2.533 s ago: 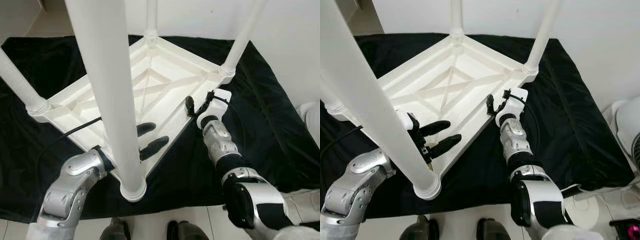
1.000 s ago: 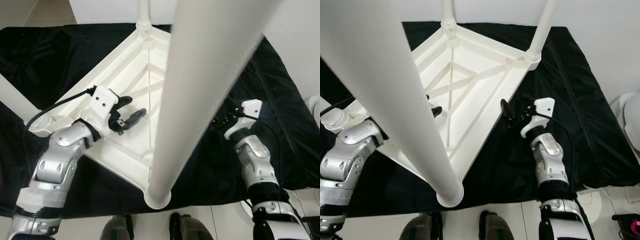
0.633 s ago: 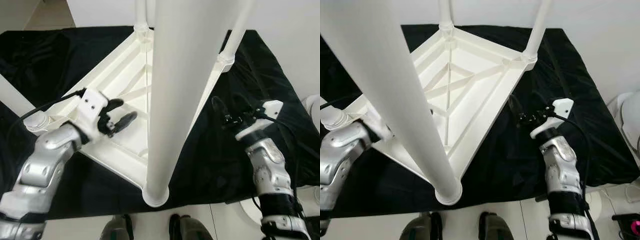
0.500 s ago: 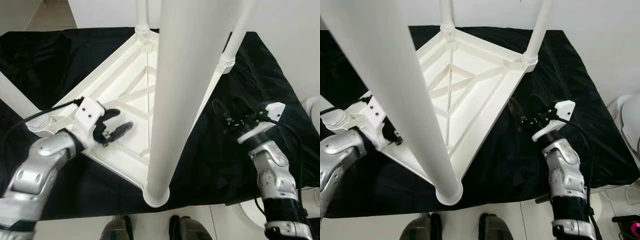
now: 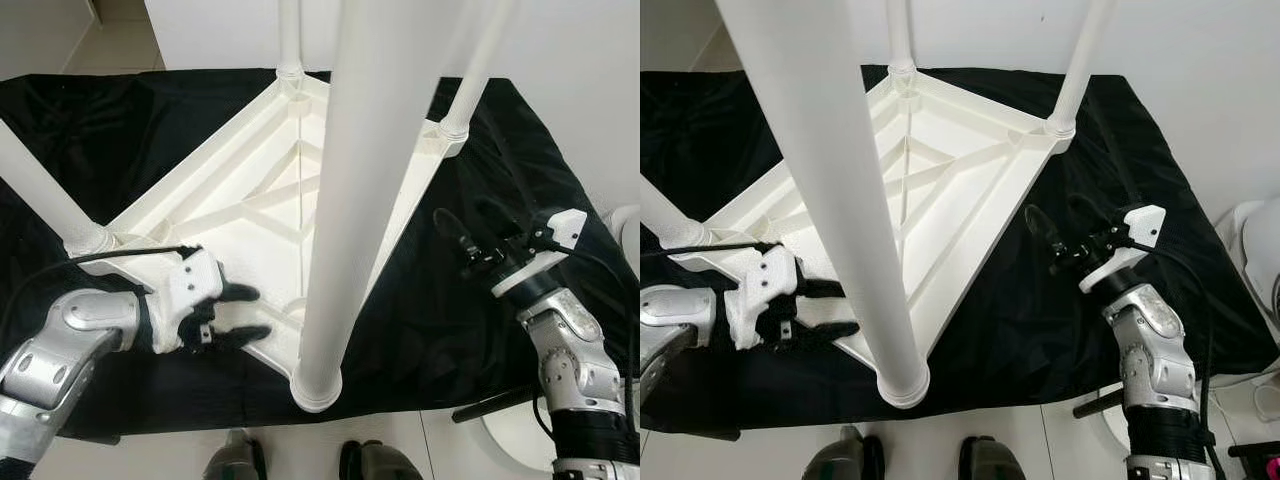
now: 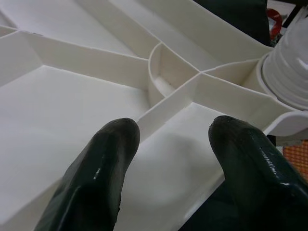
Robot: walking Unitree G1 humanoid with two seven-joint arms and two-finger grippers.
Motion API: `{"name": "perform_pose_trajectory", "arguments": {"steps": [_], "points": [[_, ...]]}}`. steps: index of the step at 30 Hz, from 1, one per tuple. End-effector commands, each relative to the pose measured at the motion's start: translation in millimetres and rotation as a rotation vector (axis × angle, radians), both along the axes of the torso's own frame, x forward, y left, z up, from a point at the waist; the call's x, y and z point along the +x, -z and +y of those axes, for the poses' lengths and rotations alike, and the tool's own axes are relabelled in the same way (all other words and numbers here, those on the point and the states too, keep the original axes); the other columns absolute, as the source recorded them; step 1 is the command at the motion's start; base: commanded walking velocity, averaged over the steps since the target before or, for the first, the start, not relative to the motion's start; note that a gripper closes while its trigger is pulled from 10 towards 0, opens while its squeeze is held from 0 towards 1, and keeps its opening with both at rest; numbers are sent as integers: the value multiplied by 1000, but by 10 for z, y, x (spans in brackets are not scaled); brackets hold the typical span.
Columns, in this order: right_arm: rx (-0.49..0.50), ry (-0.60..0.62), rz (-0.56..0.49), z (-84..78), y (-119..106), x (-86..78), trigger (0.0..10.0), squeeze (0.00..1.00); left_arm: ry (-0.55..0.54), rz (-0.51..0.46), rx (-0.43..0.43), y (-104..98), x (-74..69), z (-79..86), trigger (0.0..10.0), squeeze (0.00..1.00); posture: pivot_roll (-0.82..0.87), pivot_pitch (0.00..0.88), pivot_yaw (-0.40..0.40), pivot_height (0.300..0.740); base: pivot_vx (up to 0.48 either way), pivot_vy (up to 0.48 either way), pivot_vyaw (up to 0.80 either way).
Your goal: Building children table
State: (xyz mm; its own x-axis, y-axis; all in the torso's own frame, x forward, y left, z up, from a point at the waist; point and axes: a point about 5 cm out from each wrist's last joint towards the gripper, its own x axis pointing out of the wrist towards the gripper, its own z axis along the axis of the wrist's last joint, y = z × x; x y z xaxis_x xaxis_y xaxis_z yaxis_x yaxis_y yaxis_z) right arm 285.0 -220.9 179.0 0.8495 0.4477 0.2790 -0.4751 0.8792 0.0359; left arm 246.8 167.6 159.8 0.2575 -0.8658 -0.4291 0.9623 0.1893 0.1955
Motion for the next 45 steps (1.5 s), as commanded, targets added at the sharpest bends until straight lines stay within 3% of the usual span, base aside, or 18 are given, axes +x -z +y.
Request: {"name": "perform_pose_trajectory", "arguments": {"steps": [1,8,13,15,18,23,34,35,37,38,42,43,45], "points": [[-1,-2,7,-13,-2,-29,10000,0,-8,-16,21,38,20,-20,10000,0,-44,92,12,740,0,0,0],[-9,-2,20,-7,14,-52,10000,0,-84,-115,-16,1,215,-102,10000,0,-55,96,10,740,0,0,0],[-12,0,26,-17,12,-67,10000,0,-109,-150,-58,-119,287,-55,10000,0,-61,102,10,740,0,0,0],[-9,-6,31,-9,13,-78,10000,0,-161,-172,-101,-209,384,3,10000,0,-61,106,7,740,0,0,0],[-8,-12,35,7,20,-91,10000,0,-181,-211,-97,-268,447,47,10000,0,-64,110,7,740,0,0,0],[-13,-16,40,20,30,-102,10000,0,-171,-221,-83,-270,478,54,10000,0,-66,116,6,740,0,0,0],[-21,5,46,-34,30,-130,10000,0,12,-95,-45,-91,352,-48,10000,0,-74,117,15,740,0,0,0],[-21,5,47,-33,32,-131,10000,0,17,-92,-42,-85,352,-49,10000,463,-74,117,15,740,0,0,0],[-20,6,46,-30,34,-130,10000,0,16,-86,-44,-72,356,-60,10000,463,-74,116,18,740,0,0,0],[-21,7,45,-25,34,-129,10000,0,19,-70,-56,-59,359,-79,10000,1000,-74,116,18,740,0,0,0],[-21,6,44,-14,33,-124,10000,0,16,-56,-41,-13,374,-119,10000,1000,-74,117,18,740,0,0,0],[-21,5,43,-11,30,-124,10000,0,5,-67,-12,19,393,-124,10000,533,-74,117,18,740,0,0,0],[-22,4,43,-8,25,-125,10000,0,-8,-81,20,57,417,-128,10000,533,-74,117,18,740,0,0,0]]}}
